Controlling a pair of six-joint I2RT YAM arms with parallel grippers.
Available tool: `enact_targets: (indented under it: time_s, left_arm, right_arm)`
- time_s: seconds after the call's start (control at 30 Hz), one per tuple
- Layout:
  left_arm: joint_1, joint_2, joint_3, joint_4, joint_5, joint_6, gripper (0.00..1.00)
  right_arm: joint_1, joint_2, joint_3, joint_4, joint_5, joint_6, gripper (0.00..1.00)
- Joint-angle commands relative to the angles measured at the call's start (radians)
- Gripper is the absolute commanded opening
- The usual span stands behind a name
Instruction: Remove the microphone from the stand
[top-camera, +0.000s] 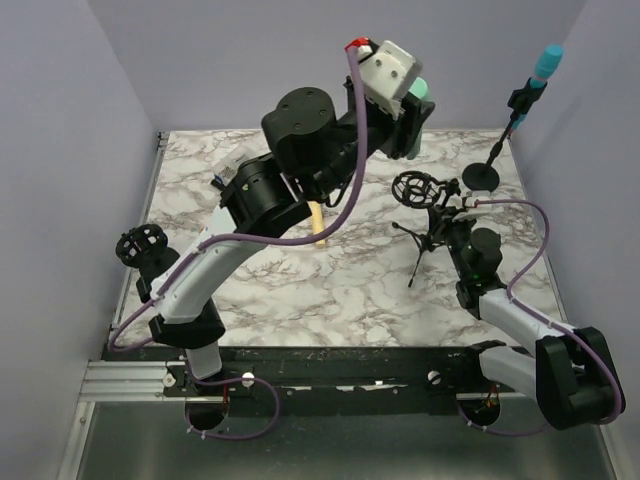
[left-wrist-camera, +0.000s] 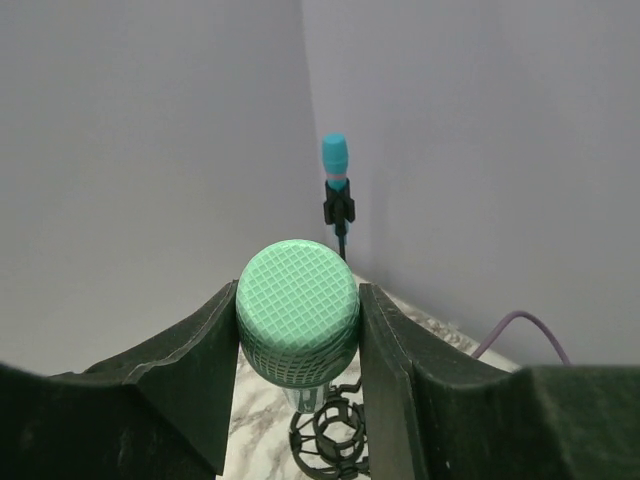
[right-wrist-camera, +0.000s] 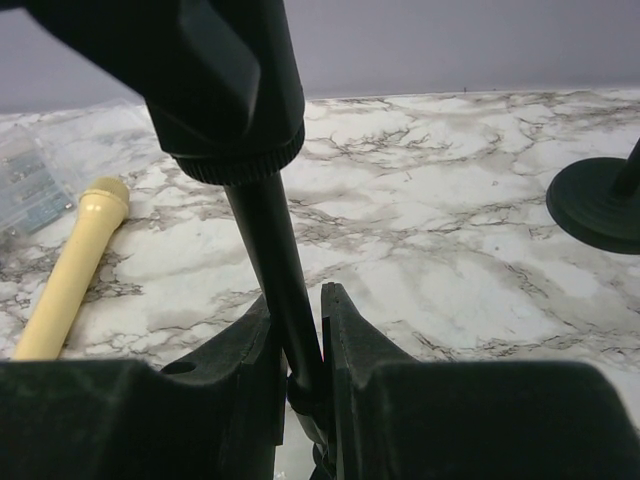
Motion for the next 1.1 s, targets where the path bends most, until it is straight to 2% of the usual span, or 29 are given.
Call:
enact_targets:
  time_s: [0.0,0.1,0.2,0.37,0.5,0.7,0.9,1.07]
  left_arm:
    - [-0.002,-0.067,0.021,-0.005,-0.148,0.061,0.00]
    - [0.005,-0.100,-0.006,-0.037,-0.218,0.107,0.00]
    - [0.058,-0.152,-0.097,-0.094,-0.239,0.067,0.00]
    - [0.274,-0.186,-0.228,-0.291,-0.047,-0.198,0.00]
    - [0.444,-0.167,-0.351,-0.387,0.101,-0.325,0.00]
    - [0.607,-0.058,-0.482,-0.439,0.240,-0.394,0.00]
    - [0.670,0.086,-0.551,-0.401,0.300,-0.414,0.00]
    - [0.709,0.205,-0.526,-0.391,0.331,-0.443,0.00]
  right_arm:
    - [0.005,0.028,-0.021,-0.071,0.063,0.041,0.01]
    - [0.005,0.025,-0.020,-0.072,0.064,0.045,0.01]
    - [0.005,0.019,-0.021,-0.074,0.068,0.046,0.01]
    - [0.005,0.020,-0.019,-0.073,0.068,0.049,0.01]
    - [0.005,0.025,-0.018,-0.071,0.065,0.055,0.01]
    - [0.005,0.025,-0.014,-0.069,0.061,0.062,0.01]
    - [0.005,0.018,-0.017,-0.071,0.060,0.065,0.01]
    - [0.005,0.013,-0.020,-0.072,0.057,0.068,0.01]
